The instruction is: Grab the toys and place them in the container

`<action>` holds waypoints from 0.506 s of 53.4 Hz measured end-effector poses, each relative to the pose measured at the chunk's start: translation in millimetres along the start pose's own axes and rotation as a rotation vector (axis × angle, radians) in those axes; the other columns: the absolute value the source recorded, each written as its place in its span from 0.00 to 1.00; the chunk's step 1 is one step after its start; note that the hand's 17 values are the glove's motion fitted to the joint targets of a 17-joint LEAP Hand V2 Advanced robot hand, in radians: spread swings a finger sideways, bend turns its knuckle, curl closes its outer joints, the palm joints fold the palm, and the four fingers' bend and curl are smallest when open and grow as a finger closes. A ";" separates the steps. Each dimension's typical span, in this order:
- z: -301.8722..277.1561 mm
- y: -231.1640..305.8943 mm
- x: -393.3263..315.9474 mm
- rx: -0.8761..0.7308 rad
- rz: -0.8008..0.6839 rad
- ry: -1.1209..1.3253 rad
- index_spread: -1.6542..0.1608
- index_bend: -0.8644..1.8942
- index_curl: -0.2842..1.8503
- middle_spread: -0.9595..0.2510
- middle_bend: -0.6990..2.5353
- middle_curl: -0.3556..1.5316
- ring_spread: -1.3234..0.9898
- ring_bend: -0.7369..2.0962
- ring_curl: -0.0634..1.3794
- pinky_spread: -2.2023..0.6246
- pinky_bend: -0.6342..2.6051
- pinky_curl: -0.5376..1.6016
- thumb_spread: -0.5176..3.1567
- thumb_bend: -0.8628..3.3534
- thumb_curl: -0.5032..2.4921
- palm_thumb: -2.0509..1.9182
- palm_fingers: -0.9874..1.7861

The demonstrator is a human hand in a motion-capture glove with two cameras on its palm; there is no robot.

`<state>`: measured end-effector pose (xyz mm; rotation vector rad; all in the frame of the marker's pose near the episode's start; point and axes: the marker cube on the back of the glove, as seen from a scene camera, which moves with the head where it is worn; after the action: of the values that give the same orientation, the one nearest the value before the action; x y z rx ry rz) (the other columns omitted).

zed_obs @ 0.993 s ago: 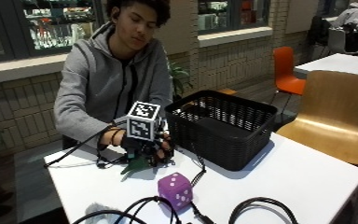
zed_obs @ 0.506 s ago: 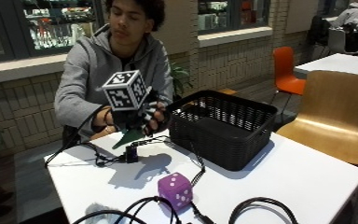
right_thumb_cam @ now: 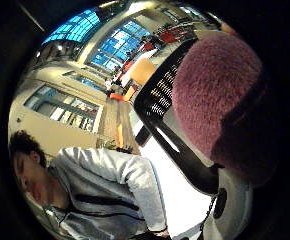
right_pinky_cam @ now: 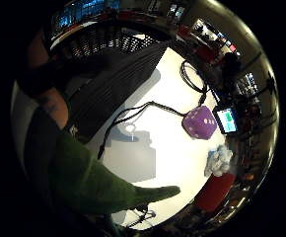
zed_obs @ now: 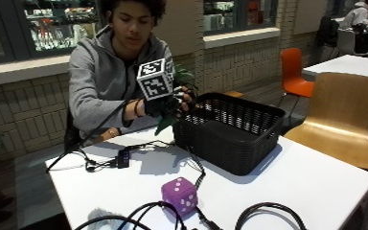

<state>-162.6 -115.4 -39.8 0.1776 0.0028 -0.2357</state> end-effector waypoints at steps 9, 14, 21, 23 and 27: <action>-30.4 30.1 9.9 -0.068 0.012 0.125 0.77 0.39 0.24 0.55 0.43 0.47 0.41 0.72 0.47 0.65 0.60 0.52 0.39 0.28 0.41 0.70 0.52; -64.0 59.2 22.7 -0.139 0.092 0.224 0.76 0.39 0.26 0.55 0.43 0.49 0.42 0.72 0.48 0.65 0.60 0.52 0.39 0.28 0.42 0.70 0.51; -134.6 123.3 28.3 -0.189 0.198 0.259 0.76 0.39 0.27 0.56 0.42 0.51 0.42 0.72 0.49 0.65 0.61 0.52 0.40 0.27 0.42 0.70 0.50; -146.7 140.1 23.6 -0.159 0.229 0.306 0.76 0.39 0.28 0.56 0.42 0.51 0.42 0.72 0.49 0.65 0.61 0.52 0.40 0.27 0.43 0.70 0.50; -166.4 172.6 7.1 -0.093 0.278 0.383 0.76 0.39 0.29 0.56 0.42 0.52 0.42 0.72 0.49 0.65 0.61 0.52 0.41 0.27 0.43 0.69 0.50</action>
<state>-112.6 77.4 -173.6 0.1262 0.3665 0.0780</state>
